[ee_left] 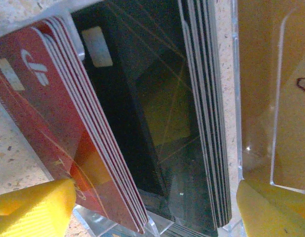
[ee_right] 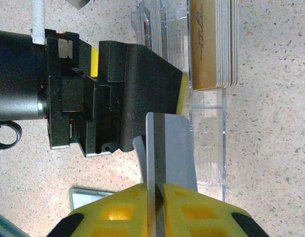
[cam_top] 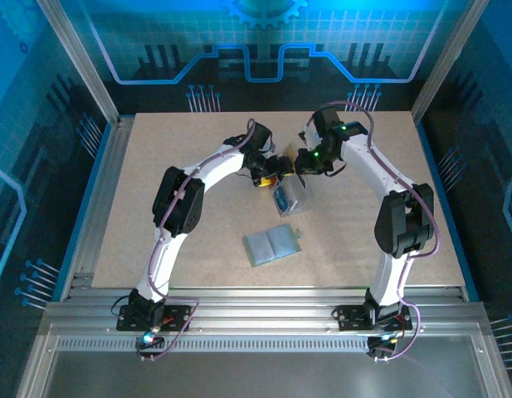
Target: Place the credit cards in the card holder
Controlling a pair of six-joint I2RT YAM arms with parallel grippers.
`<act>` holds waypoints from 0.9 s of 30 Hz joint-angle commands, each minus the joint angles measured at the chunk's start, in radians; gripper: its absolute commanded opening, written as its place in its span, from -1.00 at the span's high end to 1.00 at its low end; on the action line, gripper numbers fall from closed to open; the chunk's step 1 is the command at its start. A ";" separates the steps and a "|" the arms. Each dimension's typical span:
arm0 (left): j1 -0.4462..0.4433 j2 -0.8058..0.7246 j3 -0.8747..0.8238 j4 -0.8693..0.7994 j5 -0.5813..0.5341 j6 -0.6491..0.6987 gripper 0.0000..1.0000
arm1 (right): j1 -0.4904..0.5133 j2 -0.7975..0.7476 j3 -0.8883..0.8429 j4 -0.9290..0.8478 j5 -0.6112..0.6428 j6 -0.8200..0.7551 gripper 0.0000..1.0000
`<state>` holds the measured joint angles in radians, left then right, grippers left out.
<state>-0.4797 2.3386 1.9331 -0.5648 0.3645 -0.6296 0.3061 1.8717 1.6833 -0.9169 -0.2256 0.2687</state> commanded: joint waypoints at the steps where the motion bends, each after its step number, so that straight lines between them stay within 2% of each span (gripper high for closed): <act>1: 0.001 -0.011 -0.023 -0.029 0.007 -0.006 -0.72 | -0.012 -0.036 0.025 -0.028 -0.024 -0.010 0.71; 9: 0.002 -0.015 -0.028 -0.027 0.008 -0.006 -0.72 | -0.011 -0.040 0.025 -0.036 0.008 -0.010 0.81; 19: 0.001 -0.028 -0.027 -0.032 0.008 -0.004 -0.72 | -0.010 -0.035 0.030 -0.037 0.176 0.003 0.97; 27: 0.001 -0.032 -0.018 -0.041 0.008 -0.002 -0.71 | 0.001 -0.035 0.044 -0.037 0.231 0.004 1.00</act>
<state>-0.4778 2.3386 1.9251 -0.5594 0.3641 -0.6296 0.3050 1.8572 1.6978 -0.9314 -0.0322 0.2695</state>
